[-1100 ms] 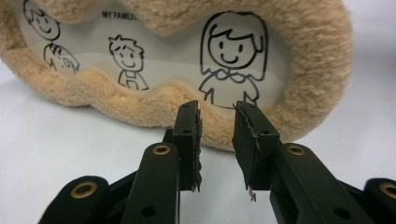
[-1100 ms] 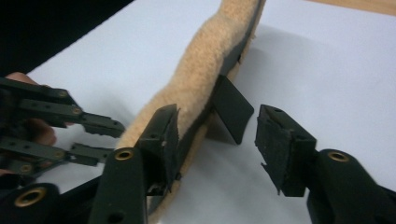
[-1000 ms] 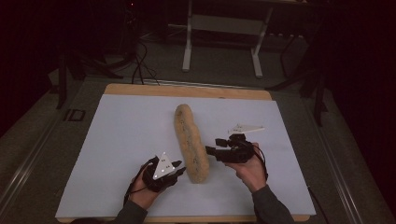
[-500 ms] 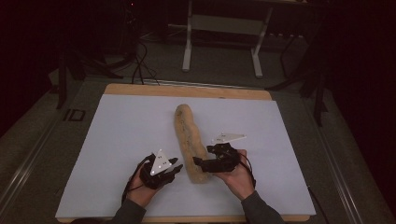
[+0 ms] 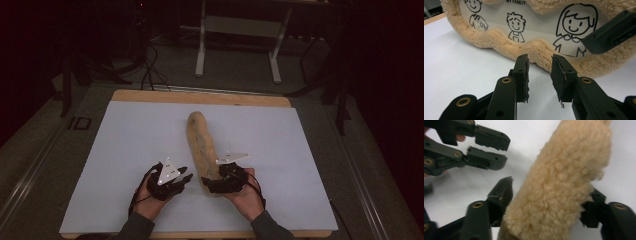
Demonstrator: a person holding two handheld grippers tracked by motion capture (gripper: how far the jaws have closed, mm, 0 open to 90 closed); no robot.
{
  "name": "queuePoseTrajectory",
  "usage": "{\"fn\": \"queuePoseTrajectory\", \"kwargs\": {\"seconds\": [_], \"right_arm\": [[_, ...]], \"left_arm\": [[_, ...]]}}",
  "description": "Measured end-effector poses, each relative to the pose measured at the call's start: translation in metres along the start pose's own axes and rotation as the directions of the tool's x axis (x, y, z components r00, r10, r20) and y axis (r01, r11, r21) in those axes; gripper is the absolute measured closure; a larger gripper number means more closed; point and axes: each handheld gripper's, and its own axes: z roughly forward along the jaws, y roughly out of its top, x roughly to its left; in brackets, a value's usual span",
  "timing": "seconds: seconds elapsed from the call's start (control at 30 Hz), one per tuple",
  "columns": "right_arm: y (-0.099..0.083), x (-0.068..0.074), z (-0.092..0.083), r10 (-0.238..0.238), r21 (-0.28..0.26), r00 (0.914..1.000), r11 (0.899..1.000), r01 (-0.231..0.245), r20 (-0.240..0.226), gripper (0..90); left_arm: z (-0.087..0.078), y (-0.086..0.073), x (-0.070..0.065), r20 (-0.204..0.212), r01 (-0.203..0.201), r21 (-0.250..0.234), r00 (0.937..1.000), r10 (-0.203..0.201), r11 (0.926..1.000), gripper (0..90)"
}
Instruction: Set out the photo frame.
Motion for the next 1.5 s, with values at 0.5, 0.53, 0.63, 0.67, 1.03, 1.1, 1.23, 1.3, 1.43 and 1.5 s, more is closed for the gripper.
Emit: {"fn": "queuePoseTrajectory", "kwargs": {"seconds": [0.5,0.53,0.63,0.67,1.03,1.1,1.23,1.3,1.43,1.5], "right_arm": [[-0.004,-0.001,-0.001,-0.015,0.005,0.9998,1.000,0.015,0.011,52.6],[-0.004,-0.002,-0.001,-0.016,0.006,0.9998,1.000,0.016,0.013,53.5],[-0.005,-0.003,-0.003,-0.028,0.005,0.9993,1.000,0.028,0.025,56.1],[-0.006,-0.004,-0.004,-0.031,0.006,0.9992,0.999,0.031,0.025,56.7],[-0.011,-0.013,-0.011,-0.061,0.002,0.9977,0.998,0.061,0.031,65.0],[-0.012,-0.015,-0.012,-0.062,-0.001,0.9977,0.998,0.062,0.027,65.6],[-0.013,-0.018,-0.014,-0.064,-0.002,0.9978,0.998,0.064,0.013,66.5],[-0.014,-0.019,-0.014,-0.071,-0.004,0.9974,0.997,0.071,0.009,66.7],[-0.014,-0.021,-0.016,-0.087,-0.001,0.9962,0.996,0.087,0.000,67.3],[-0.014,-0.021,-0.016,-0.097,0.000,0.9952,0.995,0.097,-0.005,67.6]], "left_arm": [[-0.003,0.000,0.005,-0.009,0.016,-0.008,0.9998,-0.016,0.9998,67.1],[-0.003,0.000,0.005,-0.010,0.016,-0.008,0.9998,-0.017,0.9998,67.1],[-0.003,0.000,0.006,-0.012,0.018,-0.008,0.9998,-0.018,0.9998,67.1],[-0.003,0.000,0.006,-0.012,0.019,-0.008,0.9997,-0.019,0.9998,67.1],[-0.004,-0.001,0.010,-0.025,0.031,-0.011,0.9992,-0.031,0.9995,66.9],[-0.005,-0.001,0.011,-0.029,0.035,-0.013,0.9990,-0.035,0.9993,66.8],[-0.006,-0.001,0.015,-0.037,0.047,-0.018,0.9982,-0.048,0.9987,66.7],[-0.007,-0.001,0.017,-0.042,0.054,-0.020,0.9976,-0.055,0.9983,66.7],[-0.011,-0.001,0.022,-0.057,0.073,-0.029,0.9956,-0.074,0.9969,66.7],[-0.012,-0.001,0.025,-0.068,0.076,-0.031,0.9946,-0.078,0.9966,66.4]]}}
